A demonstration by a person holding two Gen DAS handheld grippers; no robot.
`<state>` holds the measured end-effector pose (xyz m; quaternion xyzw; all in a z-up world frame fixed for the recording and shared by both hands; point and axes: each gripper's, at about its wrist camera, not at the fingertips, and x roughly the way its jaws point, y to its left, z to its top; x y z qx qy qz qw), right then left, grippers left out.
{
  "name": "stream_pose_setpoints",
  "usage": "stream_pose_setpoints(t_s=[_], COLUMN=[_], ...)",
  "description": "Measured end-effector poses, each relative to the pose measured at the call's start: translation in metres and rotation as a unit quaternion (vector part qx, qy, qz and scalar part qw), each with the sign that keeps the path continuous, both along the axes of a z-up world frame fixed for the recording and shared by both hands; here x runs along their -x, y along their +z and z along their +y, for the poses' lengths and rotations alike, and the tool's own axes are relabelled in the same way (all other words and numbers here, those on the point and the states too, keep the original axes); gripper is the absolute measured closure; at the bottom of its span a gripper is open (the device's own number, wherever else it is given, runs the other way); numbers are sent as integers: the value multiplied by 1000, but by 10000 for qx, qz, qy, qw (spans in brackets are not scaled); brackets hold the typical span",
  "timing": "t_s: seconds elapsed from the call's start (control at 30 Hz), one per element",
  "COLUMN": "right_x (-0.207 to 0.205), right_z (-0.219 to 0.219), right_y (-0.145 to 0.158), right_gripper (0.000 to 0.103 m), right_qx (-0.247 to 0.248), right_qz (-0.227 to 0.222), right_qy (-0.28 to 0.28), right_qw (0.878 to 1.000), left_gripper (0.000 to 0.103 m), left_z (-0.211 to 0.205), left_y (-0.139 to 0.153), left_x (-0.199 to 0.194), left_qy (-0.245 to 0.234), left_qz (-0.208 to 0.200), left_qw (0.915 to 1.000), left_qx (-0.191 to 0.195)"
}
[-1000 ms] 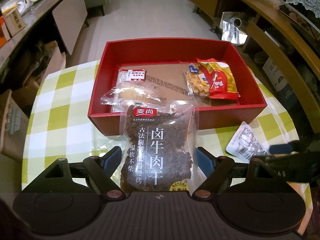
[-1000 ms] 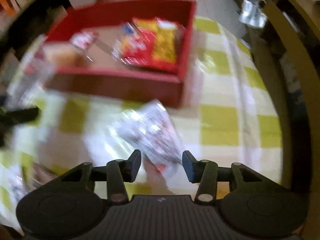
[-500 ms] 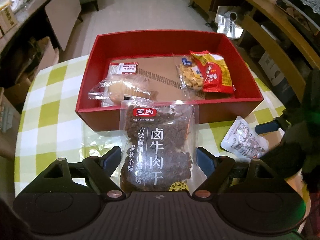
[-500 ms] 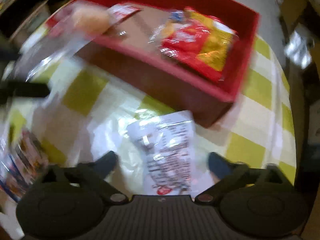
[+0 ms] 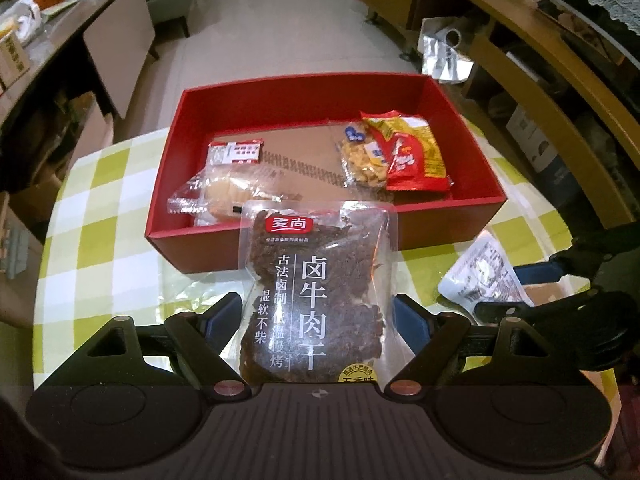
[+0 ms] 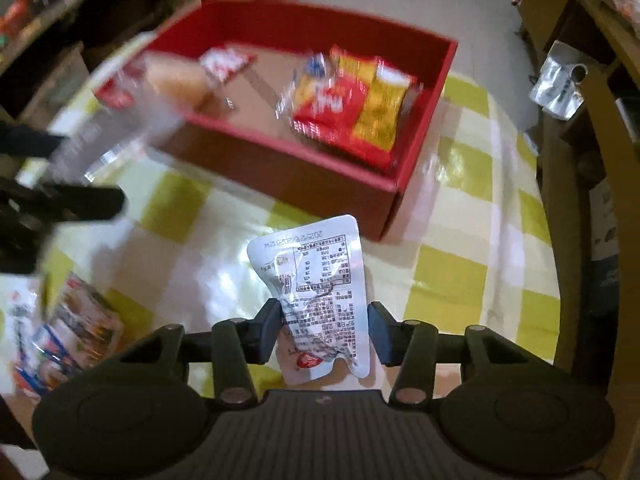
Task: Organize snacks
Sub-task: 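Hold the jerky packet over the tray rim with the left gripper while the right holds the white packet, then lower the jerky and white packet into the red tray and open both grippers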
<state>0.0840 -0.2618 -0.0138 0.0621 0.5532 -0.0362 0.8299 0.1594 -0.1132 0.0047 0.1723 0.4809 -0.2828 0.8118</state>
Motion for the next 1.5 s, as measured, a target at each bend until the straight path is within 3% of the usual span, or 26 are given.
stream_pose_setpoints(t_s=[0.33,0.67,0.9,1.27,1.4,1.5], right_x=[6,-19,-54,-96,-95,-91], right_z=[2,-10,-17,-22,-25,-27], right_y=[42,69,68,42,41,42], right_gripper=[46,46,46,45,34,32], right_qx=[-131,-196,-123,3,55,80], right_qz=[-688,-1181,-1381,-1450,-1442,-1460], right_qy=[-232,-441,-515,-639,-691,-734], right_qw=[9973,9918,9890,9874,9871,9865], left_gripper=[17,18,18,13,10,10], left_z=[-2,-17,-32,-48,-47,-48], left_y=[8,25,34,10,1,4], left_x=[2,-6,-37,-74,-79,-73], left_qy=[21,144,453,866,931,886], left_qz=[-106,-405,-666,-1022,-871,-1034], left_qw=[9999,9989,9964,9908,9916,9902], left_qx=[83,202,262,-180,-230,-312])
